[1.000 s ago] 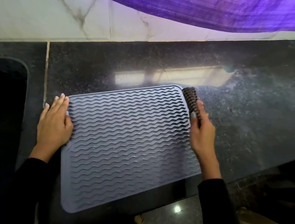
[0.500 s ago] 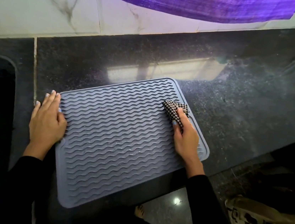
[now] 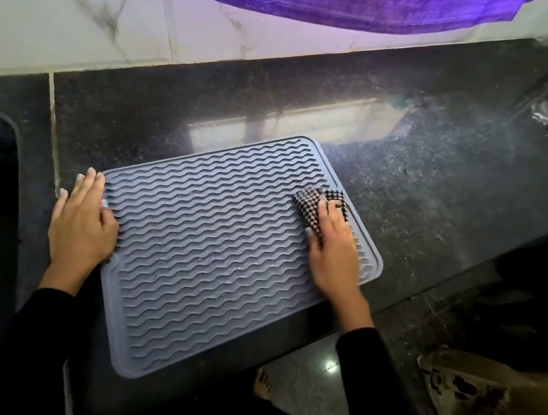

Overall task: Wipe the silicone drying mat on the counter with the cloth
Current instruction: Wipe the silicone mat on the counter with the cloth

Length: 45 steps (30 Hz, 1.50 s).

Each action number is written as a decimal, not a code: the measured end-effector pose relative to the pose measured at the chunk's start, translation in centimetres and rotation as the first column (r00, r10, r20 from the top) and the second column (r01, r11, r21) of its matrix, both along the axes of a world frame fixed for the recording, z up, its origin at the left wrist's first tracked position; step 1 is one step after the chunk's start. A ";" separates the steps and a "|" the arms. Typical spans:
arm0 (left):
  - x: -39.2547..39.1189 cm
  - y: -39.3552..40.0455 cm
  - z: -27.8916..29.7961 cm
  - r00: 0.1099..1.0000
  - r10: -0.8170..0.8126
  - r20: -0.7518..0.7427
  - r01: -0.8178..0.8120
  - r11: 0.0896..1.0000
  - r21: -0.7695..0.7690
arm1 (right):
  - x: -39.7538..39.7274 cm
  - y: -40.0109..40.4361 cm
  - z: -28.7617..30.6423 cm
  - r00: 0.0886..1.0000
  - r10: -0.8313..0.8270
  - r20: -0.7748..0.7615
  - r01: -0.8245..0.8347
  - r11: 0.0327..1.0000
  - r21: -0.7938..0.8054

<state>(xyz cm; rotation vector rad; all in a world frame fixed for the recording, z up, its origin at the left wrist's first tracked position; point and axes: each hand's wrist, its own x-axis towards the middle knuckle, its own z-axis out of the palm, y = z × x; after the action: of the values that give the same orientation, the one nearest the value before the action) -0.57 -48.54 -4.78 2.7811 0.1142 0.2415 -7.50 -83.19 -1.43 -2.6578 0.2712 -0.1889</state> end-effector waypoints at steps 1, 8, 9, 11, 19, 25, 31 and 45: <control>0.0 0.0 0.0 1.000 0.002 -0.002 -0.002 1.000 0.003 | -0.1 0.3 -1.1 1.000 0.020 -0.016 -0.022 0.991 -0.128; -0.1 -0.1 0.1 1.000 0.016 -0.001 -0.016 0.999 -0.032 | 0.5 -1.2 -1.1 0.998 0.067 0.005 -0.067 0.996 0.064; -0.1 -0.1 0.1 1.000 0.012 0.002 -0.012 0.999 -0.035 | 0.6 -1.6 -0.9 0.998 0.051 0.019 -0.054 0.985 0.166; -0.2 0.0 0.1 1.000 0.006 0.011 -0.006 0.999 -0.039 | 0.9 -2.0 -0.5 1.000 0.013 0.021 -0.019 0.936 0.350; -0.2 0.0 0.2 1.000 0.007 0.029 -0.005 0.998 -0.062 | 1.8 -4.6 3.1 0.854 -0.512 -0.095 0.255 0.253 0.933; -0.2 -0.1 0.3 0.999 0.016 0.031 -0.014 0.998 -0.068 | 0.2 1.4 1.4 1.000 -0.007 -0.014 0.009 0.988 0.156; -0.2 -0.2 0.4 0.999 0.024 0.033 -0.021 0.996 -0.083 | 0.6 1.8 -1.3 0.983 0.082 -0.161 -0.114 0.973 -0.200; -6.3 -0.8 2.4 1.000 0.013 0.000 -0.013 0.993 -0.117 | 1.3 2.3 3.3 0.990 -0.144 0.000 0.101 0.691 0.716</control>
<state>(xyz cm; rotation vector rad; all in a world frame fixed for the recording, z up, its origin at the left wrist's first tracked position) -6.85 -49.36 -2.43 2.6643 0.1417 0.2319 -6.18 -80.92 1.90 -1.8442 0.4091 -0.1569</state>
